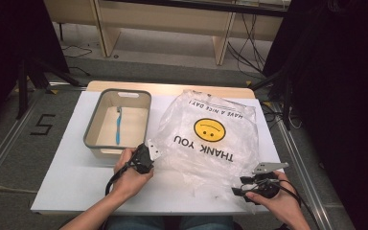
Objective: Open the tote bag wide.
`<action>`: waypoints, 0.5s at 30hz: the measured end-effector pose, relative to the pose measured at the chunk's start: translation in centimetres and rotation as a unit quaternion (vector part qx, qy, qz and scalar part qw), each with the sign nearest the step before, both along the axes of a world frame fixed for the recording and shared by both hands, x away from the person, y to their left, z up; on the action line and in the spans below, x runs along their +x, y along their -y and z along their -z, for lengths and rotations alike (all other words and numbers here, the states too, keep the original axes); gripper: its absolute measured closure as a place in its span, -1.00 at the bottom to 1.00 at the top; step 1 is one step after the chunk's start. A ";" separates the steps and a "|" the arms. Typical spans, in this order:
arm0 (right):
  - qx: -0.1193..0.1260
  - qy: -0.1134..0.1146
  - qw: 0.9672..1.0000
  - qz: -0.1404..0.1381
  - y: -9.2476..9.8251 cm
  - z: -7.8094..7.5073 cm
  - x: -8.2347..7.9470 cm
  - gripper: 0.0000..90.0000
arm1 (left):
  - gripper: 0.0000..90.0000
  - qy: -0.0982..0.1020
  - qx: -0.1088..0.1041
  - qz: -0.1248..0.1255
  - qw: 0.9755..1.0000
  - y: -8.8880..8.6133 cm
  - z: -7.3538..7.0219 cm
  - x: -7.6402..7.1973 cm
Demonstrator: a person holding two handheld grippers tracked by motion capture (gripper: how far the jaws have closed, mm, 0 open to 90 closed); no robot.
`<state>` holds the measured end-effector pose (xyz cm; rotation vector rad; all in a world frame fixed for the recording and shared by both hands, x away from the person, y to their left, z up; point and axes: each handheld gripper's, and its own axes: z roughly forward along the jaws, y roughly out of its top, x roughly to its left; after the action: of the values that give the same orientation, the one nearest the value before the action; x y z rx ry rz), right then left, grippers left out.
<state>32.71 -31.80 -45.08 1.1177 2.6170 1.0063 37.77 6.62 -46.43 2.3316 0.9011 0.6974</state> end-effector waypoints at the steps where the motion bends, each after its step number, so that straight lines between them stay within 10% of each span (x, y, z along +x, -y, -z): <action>1: -0.010 -0.004 1.000 -0.009 -0.2 0.2 -0.1 -0.14 | 0.96 0.002 0.002 0.001 1.000 0.0 0.0 0.1; 5: -0.091 -0.016 0.995 -0.031 -0.4 0.6 -0.1 0.52 | 0.97 0.008 -0.002 -0.006 1.000 0.1 -0.1 0.3; 8: -0.083 -0.033 0.996 -0.022 -0.3 0.4 -0.1 0.88 | 0.97 0.014 0.000 -0.005 1.000 0.5 -0.2 0.6; 15: -0.057 -0.045 0.997 -0.024 -0.7 0.2 -0.1 0.95 | 0.97 0.023 -0.010 -0.013 1.000 1.6 -0.8 2.2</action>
<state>32.66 -31.13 -45.25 1.1040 2.7452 0.8201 39.94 5.03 -45.66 2.2814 0.9148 0.7457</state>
